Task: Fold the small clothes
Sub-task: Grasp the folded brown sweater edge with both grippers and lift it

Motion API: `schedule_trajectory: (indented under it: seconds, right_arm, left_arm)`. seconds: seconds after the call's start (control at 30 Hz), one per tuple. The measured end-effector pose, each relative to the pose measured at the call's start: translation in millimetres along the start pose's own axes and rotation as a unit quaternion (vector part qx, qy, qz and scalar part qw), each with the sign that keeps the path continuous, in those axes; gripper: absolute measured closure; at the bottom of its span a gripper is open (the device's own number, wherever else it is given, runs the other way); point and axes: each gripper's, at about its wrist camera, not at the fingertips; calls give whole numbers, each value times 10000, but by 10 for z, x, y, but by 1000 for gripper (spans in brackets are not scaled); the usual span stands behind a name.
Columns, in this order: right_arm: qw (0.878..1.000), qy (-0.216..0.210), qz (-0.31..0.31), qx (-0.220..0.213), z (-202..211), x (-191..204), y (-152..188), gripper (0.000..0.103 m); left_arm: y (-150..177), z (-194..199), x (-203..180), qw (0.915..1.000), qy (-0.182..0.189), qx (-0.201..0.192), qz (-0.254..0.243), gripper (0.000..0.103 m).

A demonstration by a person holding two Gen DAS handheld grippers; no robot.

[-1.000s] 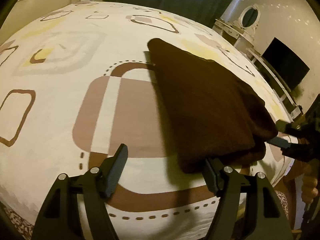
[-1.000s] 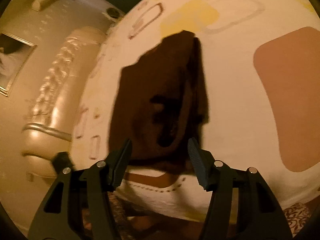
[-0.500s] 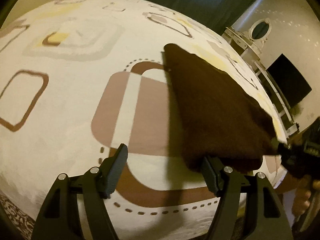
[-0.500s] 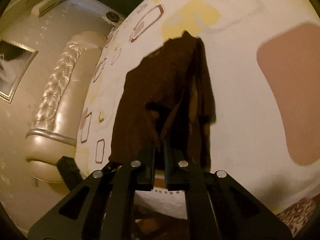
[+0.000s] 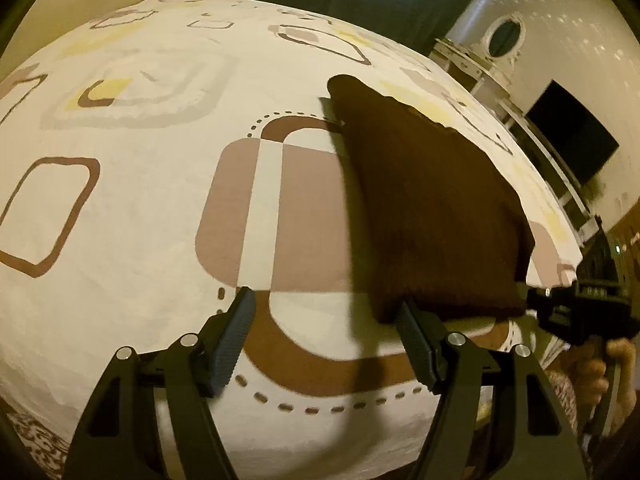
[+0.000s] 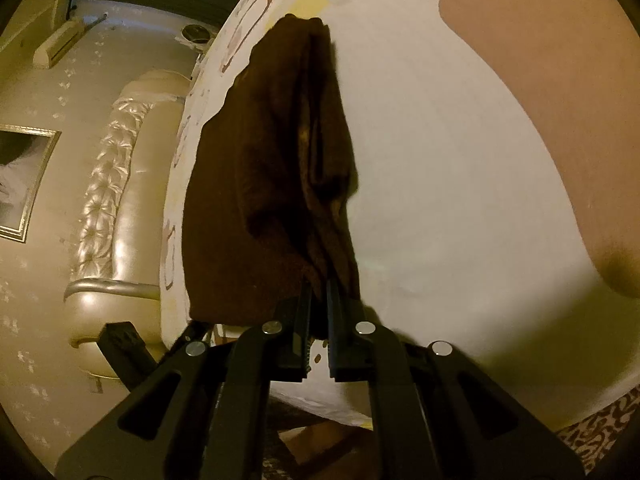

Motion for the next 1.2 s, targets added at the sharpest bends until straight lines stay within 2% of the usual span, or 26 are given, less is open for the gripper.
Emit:
schedule_trajectory:
  seconds: [0.1, 0.17, 0.23, 0.27, 0.3, 0.33, 0.43, 0.53, 0.63, 0.73, 0.77, 0.8, 0.83, 0.87, 0.9, 1.03, 1.13, 1.2]
  right_arm:
    - [9999, -96, -27, 81, 28, -24, 15, 96]
    - [9995, -239, -114, 190, 51, -49, 10, 90]
    - [9985, -451, -183, 262, 100, -38, 5, 77]
    - [9983, -510, -171, 245, 139, -38, -3, 64]
    - [9985, -501, -140, 150, 196, -24, -15, 45]
    - [9989, -448, -119, 35, 240, -20, -26, 42]
    - [9990, -426, -23, -145, 294, -23, -83, 40]
    - [9987, -468, 1, -196, 235, -20, -143, 39]
    - [9983, -534, 181, -166, 104, 91, -228, 36]
    - [9983, -479, 308, -117, -29, 165, -290, 36]
    - [9983, -409, 410, -99, -85, 212, -300, 40]
    - [9984, -261, 507, -67, -122, 241, -301, 59]
    - [9982, -157, 574, 20, -160, 246, -304, 73]
    - [9979, -85, 609, 213, -247, 252, -311, 82]
    - [9978, -61, 618, 230, -274, 270, -302, 85]
    - [9958, 36, 891, 204, -123, 384, -341, 88]
    - [9937, 88, 1116, 84, 105, 504, -370, 89]
    - [9930, 71, 1180, 60, 177, 491, -359, 89]
  left_arm:
    - [51, 75, 53, 9998, 122, 83, -167, 34]
    - [79, 165, 144, 9993, 348, 105, -110, 34]
    - [57, 244, 278, 9964, 790, 143, 258, 34]
    - [30, 263, 336, 9936, 1024, 163, 457, 34]
    - [0, 273, 384, 9899, 1253, 168, 646, 34]
    - [-48, 270, 428, 9848, 1507, 162, 854, 34]
    - [-185, 168, 389, 9789, 1740, 231, 1044, 34]
    - [-310, -31, 222, 9796, 1768, 400, 870, 31]
    - [-370, -207, 133, 9786, 1772, 520, 906, 28]
    - [-408, -251, 61, 9805, 1675, 440, 928, 28]
    - [-403, -252, 41, 9813, 1617, 430, 955, 31]
    - [-388, -247, 17, 9823, 1553, 431, 959, 44]
    - [-374, -264, -31, 9831, 1501, 496, 921, 50]
    - [-369, -275, -54, 9833, 1484, 553, 903, 66]
    - [-359, -294, -86, 9827, 1489, 618, 910, 74]
    - [-331, -199, -278, 9870, 1119, 620, 975, 82]
    - [-302, -124, -387, 9851, 1152, 715, 1055, 83]
    - [-246, -127, -431, 9872, 1074, 699, 952, 83]
Point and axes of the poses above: each gripper's, at about its wrist camera, not at the fingertips, and z roughly against the way its jaws point, x to its left, y to its underside, and after that the axes turned 8 degrees about x, right-handed
